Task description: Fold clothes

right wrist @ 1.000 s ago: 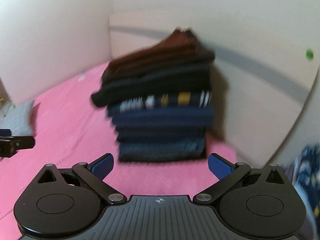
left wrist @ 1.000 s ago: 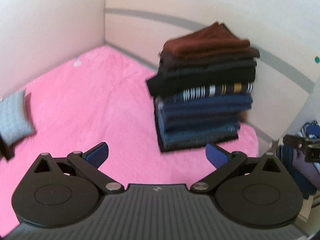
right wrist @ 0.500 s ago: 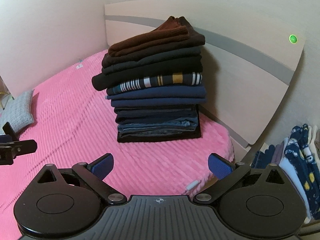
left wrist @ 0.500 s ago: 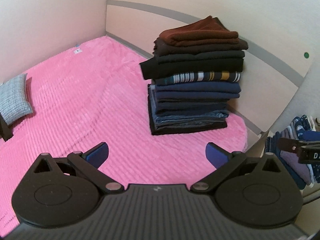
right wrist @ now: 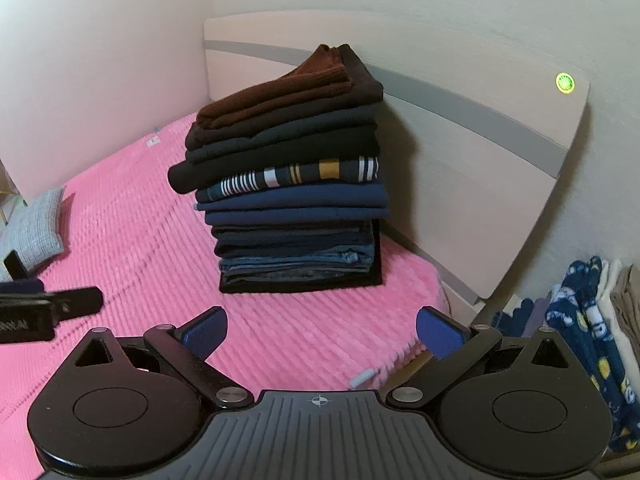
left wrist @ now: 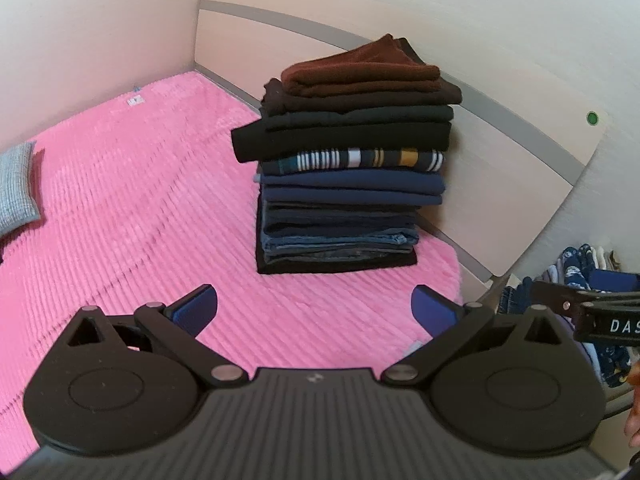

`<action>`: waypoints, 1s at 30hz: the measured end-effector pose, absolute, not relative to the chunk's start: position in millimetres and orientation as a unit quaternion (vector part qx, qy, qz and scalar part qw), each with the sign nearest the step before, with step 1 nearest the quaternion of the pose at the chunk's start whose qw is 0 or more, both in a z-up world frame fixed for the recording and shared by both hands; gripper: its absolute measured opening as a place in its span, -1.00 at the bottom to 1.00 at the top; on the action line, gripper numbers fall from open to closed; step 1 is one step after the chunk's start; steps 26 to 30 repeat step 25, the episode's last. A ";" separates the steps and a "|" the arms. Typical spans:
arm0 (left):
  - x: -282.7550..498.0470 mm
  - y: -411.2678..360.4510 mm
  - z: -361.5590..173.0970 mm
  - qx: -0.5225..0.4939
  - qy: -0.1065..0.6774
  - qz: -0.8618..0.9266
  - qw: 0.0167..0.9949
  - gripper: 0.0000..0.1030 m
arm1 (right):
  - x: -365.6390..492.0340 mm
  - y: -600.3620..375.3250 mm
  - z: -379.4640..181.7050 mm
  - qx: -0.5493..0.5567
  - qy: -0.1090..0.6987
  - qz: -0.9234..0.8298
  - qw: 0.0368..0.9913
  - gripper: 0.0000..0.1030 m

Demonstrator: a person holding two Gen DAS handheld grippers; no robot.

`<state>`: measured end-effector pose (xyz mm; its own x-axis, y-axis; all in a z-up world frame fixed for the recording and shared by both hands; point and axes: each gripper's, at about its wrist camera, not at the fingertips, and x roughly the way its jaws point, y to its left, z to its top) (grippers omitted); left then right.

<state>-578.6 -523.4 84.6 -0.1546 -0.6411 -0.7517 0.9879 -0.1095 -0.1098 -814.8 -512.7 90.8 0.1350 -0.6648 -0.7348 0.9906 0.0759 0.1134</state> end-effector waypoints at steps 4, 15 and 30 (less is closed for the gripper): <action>-587.5 -521.8 80.4 0.285 0.312 -0.692 0.585 0.97 | -818.4 -512.5 86.5 0.316 0.265 -0.600 0.685 0.99; -594.1 -519.1 77.8 0.291 0.306 -0.692 0.585 0.98 | -818.1 -510.8 86.3 0.315 0.266 -0.598 0.687 0.99; -599.8 -521.4 76.0 0.287 0.301 -0.701 0.579 0.98 | -817.3 -507.6 84.6 0.319 0.268 -0.601 0.682 0.99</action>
